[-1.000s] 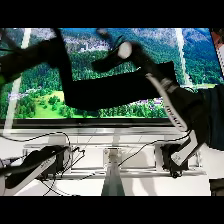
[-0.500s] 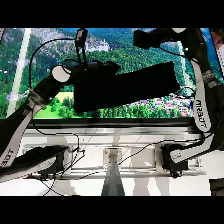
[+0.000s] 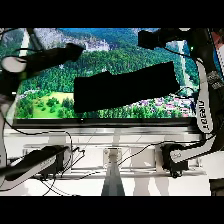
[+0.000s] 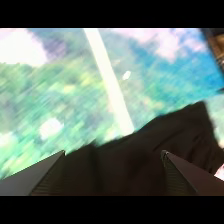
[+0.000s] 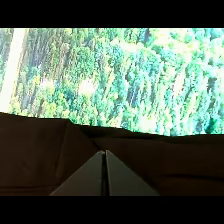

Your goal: Fold the clothes and pants, and hang the long-sleeved shirts on hangers.

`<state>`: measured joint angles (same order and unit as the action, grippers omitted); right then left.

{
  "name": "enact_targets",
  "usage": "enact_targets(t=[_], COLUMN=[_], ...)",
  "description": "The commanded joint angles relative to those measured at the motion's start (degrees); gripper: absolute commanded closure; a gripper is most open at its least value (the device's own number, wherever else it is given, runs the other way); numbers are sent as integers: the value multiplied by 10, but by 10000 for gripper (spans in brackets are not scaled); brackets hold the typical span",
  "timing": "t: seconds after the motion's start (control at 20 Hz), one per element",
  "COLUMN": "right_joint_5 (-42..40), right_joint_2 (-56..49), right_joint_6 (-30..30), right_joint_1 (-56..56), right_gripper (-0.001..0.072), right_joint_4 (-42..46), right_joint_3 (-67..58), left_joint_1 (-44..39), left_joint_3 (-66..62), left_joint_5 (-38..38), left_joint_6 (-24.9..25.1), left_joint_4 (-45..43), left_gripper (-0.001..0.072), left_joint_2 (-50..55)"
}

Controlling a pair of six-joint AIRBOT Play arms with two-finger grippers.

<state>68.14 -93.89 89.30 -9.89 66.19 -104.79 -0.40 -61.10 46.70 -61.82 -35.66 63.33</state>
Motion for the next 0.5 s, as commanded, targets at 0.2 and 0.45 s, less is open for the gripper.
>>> enact_targets(t=[0.2,0.45], right_joint_5=[-7,-10], right_joint_2=[0,0], right_joint_6=[-4,-4], right_joint_1=[-2,-2], right_gripper=[685,685], right_joint_4=[-3,-3], right_joint_3=[0,0], left_joint_1=[169,135], left_joint_3=[109,254], left_joint_5=[166,33], left_joint_6=[-41,-38], left_joint_4=[-63,-63], left_gripper=[222,222], left_joint_2=[9,24])
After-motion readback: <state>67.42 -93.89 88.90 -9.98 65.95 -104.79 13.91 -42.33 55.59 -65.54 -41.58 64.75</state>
